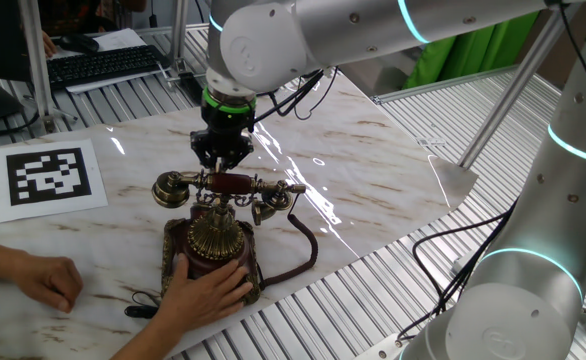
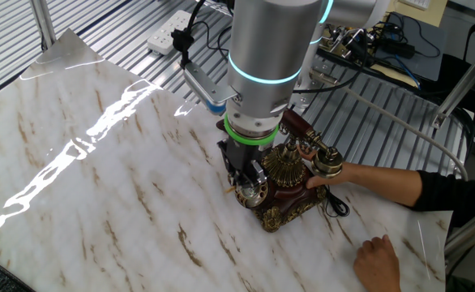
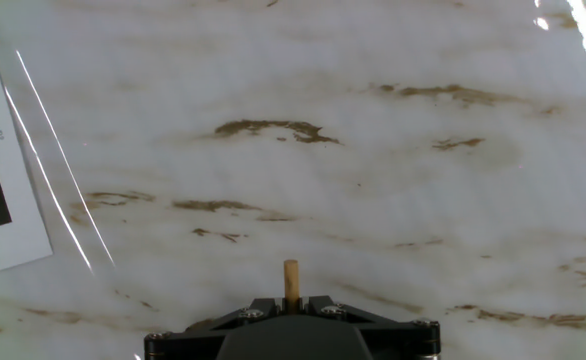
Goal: Dial a number on an old rotary phone
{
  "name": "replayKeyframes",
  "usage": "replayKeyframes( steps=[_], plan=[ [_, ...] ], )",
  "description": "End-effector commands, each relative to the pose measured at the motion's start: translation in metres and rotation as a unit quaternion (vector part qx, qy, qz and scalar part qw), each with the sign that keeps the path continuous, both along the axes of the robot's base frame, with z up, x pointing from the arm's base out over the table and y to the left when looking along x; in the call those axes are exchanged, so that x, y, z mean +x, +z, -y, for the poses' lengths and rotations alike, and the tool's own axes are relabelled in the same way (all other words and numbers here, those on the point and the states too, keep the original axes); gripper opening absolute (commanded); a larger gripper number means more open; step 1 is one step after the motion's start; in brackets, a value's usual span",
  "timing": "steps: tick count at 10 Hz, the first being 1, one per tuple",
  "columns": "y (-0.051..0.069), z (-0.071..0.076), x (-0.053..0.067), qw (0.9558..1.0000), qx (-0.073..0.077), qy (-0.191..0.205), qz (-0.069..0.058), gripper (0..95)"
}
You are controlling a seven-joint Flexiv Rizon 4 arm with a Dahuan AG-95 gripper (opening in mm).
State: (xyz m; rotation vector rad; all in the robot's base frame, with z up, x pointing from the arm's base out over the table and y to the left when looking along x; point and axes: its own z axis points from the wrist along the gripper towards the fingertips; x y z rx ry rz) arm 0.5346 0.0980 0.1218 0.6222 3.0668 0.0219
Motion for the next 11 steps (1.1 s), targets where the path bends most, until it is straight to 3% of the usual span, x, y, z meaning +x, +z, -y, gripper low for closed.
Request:
replayKeyframes(
  steps=[1,6,11],
  plan=[
    [-0.0019,0.0009,0.0017,1.0,-0.001,0.002,0.001,0.0],
    [-0.0026,0.0001,0.0014,1.0,0.002,0.0,0.004,0.0],
    [-0.0023,0.0004,0.0003,0.9995,0.002,-0.002,0.031,0.0]
  ],
)
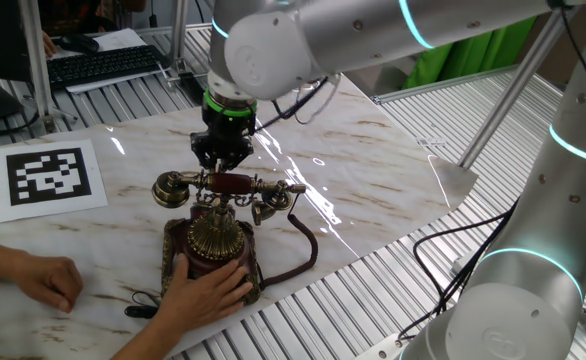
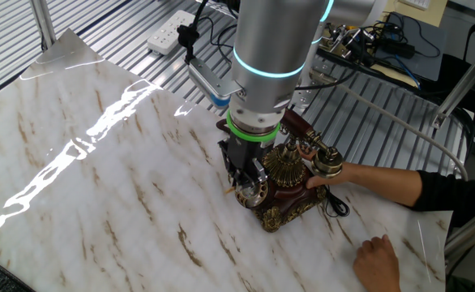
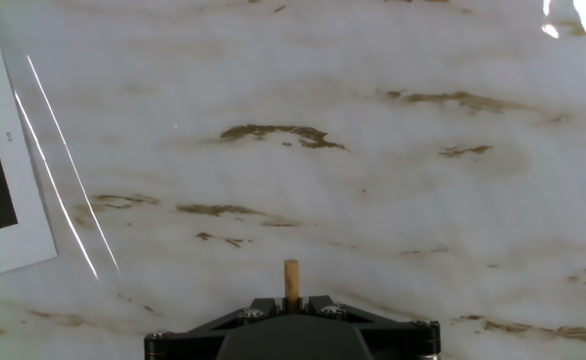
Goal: Dial a number on an old rotary phone
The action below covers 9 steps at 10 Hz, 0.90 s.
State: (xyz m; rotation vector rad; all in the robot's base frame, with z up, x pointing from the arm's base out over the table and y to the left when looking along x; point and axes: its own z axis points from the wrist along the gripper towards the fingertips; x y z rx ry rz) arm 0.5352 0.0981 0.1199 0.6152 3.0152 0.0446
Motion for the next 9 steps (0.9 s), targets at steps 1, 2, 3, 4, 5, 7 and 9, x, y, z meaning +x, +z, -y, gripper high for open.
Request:
replayKeyframes(
  steps=[1,2,3,4,5,7,9],
  plan=[
    [-0.0006,0.0006,-0.0006,1.0,0.0,0.0,0.005,0.0],
    [-0.0006,0.0006,-0.0018,1.0,0.0,0.002,0.007,0.0],
    [-0.001,0.0001,-0.0039,1.0,0.001,0.001,0.008,0.0],
    [-0.0009,-0.0004,-0.0049,1.0,0.001,0.0,0.01,0.0],
    [-0.0006,-0.001,-0.0053,0.9999,0.001,-0.001,0.011,0.0],
    [0.0011,-0.0039,-0.0068,0.9999,-0.001,-0.004,0.014,0.0],
    [0.0032,-0.0074,-0.0087,0.9998,-0.008,-0.005,0.018,0.0]
  ],
)
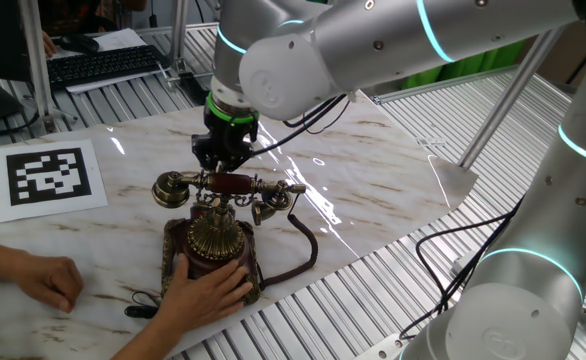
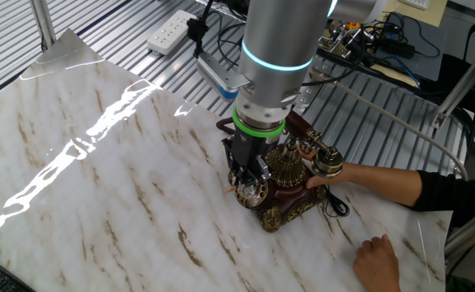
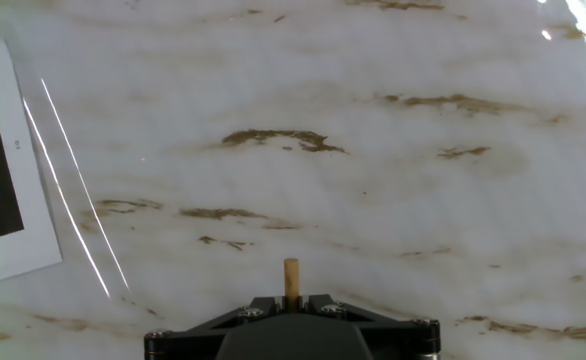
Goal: Dial a number on an old rotary phone
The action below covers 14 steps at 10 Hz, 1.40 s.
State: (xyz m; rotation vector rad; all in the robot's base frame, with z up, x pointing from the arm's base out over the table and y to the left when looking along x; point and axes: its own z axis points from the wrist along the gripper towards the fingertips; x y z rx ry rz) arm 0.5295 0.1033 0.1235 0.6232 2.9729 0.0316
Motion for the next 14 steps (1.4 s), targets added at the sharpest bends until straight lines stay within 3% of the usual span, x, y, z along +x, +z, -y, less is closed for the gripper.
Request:
replayKeyframes(
  steps=[1,14],
  plan=[
    [0.0,-0.003,-0.003,1.0,-0.001,0.001,0.0,0.0],
    [0.0,-0.017,0.003,0.9994,-0.028,-0.022,0.008,0.0]
  ],
)
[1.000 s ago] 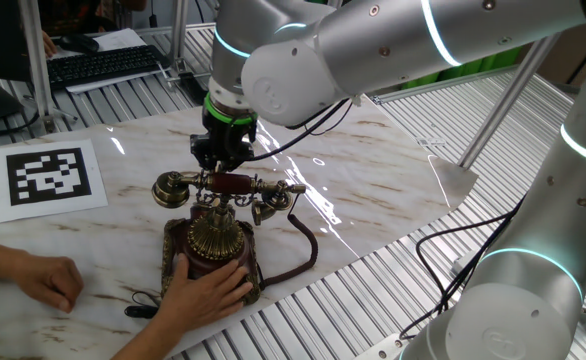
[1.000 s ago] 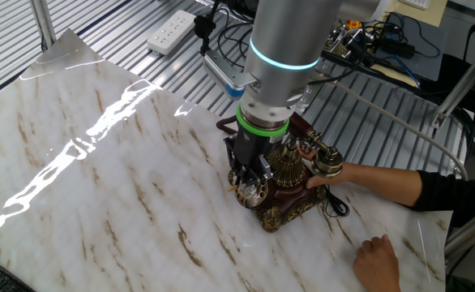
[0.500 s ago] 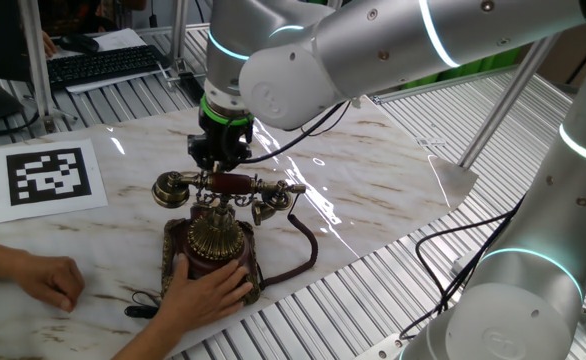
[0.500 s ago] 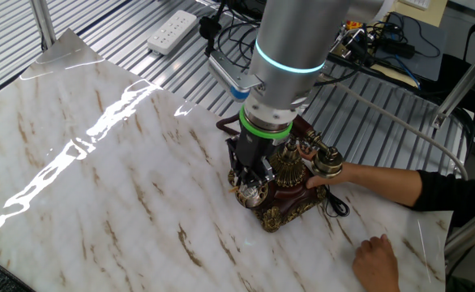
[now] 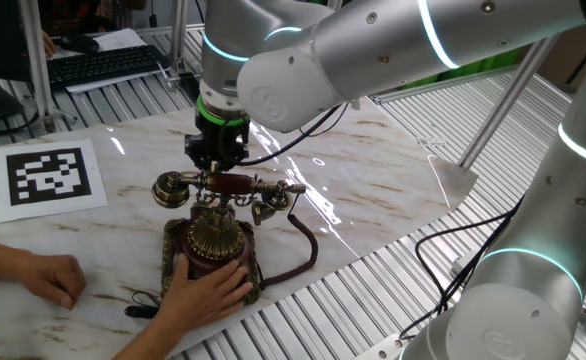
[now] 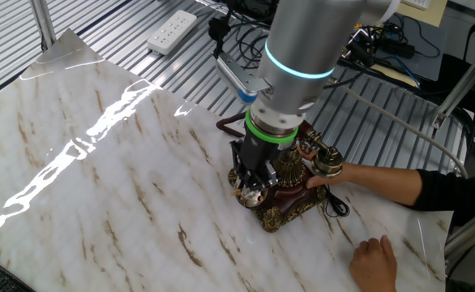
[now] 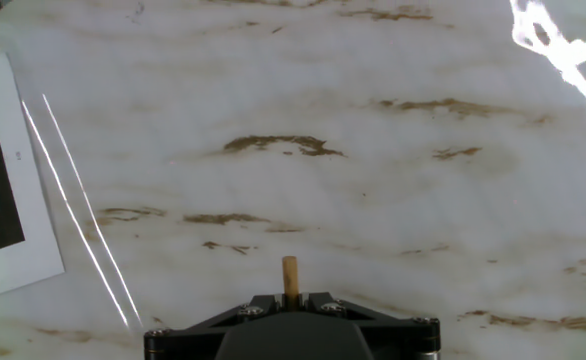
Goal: Dial a number on an old rotary phone
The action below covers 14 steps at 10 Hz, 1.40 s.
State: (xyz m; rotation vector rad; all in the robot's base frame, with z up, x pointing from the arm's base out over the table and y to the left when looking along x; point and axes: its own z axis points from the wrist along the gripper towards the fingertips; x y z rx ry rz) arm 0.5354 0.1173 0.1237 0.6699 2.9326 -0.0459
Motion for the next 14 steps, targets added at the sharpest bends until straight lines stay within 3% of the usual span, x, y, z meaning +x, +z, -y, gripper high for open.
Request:
replayKeyframes(
  steps=[1,3,8,11,14],
  plan=[
    [0.0,-0.005,-0.002,1.0,-0.002,-0.004,0.0,0.0],
    [-0.001,-0.007,0.001,0.9999,-0.008,-0.008,0.002,0.0],
    [-0.007,-0.011,0.008,0.9989,-0.028,-0.026,0.027,0.0],
    [-0.008,-0.012,0.009,0.9987,-0.027,-0.033,0.028,0.0],
    [-0.007,-0.014,0.008,0.9983,-0.041,-0.034,0.025,0.0]
  ],
)
